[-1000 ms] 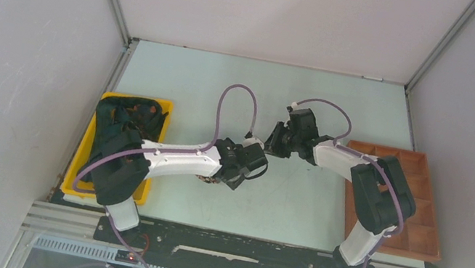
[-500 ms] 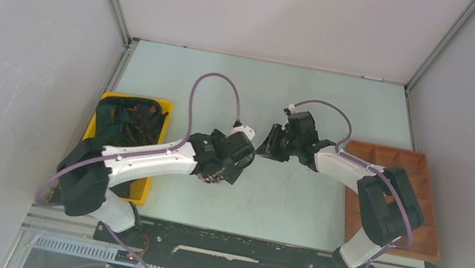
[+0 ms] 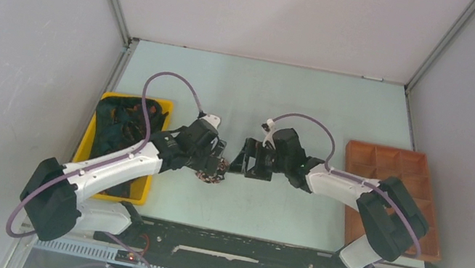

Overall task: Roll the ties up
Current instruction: Pick up the tie at the center of the board.

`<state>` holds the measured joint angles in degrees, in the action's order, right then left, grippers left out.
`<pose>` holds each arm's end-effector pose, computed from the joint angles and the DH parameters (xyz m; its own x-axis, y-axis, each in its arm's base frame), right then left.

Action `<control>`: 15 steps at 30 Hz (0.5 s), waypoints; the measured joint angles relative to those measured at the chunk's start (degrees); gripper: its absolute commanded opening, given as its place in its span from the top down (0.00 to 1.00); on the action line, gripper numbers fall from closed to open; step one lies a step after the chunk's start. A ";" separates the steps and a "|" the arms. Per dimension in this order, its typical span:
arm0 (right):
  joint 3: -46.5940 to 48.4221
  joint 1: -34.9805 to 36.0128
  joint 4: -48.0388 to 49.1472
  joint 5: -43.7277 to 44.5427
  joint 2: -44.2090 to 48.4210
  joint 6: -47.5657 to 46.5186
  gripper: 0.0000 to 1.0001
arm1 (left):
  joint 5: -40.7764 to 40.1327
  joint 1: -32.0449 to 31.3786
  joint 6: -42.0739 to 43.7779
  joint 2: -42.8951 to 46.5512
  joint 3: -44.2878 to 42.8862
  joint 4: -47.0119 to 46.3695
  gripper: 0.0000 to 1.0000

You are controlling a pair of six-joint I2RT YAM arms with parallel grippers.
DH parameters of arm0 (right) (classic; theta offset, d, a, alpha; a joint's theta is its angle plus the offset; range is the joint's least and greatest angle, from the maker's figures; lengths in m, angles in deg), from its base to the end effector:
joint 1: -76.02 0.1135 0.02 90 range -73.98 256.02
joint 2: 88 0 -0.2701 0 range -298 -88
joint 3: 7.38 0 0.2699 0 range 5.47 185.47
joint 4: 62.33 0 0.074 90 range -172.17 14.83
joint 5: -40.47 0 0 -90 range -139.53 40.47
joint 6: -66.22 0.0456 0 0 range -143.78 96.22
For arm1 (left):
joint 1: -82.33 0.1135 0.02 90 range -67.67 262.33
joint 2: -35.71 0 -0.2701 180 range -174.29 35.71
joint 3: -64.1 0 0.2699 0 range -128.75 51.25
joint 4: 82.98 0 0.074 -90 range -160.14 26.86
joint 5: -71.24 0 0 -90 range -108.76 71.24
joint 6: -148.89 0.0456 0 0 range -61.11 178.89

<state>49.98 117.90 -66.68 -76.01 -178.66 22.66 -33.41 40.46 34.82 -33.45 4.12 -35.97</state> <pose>0.2393 0.2418 0.1653 -0.9369 0.0311 -0.3482 -0.2633 0.5923 0.7614 0.1984 -0.1623 0.2247 -0.7856 0.1742 -0.5938 0.2416 0.9698 -0.0351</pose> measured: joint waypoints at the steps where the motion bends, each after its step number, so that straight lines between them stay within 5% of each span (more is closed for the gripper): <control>1: -0.07 0.92 1.05 -0.33 -0.11 0.94 0.05 | 0.31 0.55 -0.07 0.20 0.44 -0.20 0.10; 15: -0.09 5.27 10.73 0.13 -8.92 9.99 0.15 | 3.06 5.68 -3.02 0.17 5.49 -5.16 0.13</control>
<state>49.89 123.17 -55.95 -75.88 -187.57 32.65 -30.35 46.15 31.80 -33.28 9.60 -41.12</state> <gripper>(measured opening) 0.858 0.877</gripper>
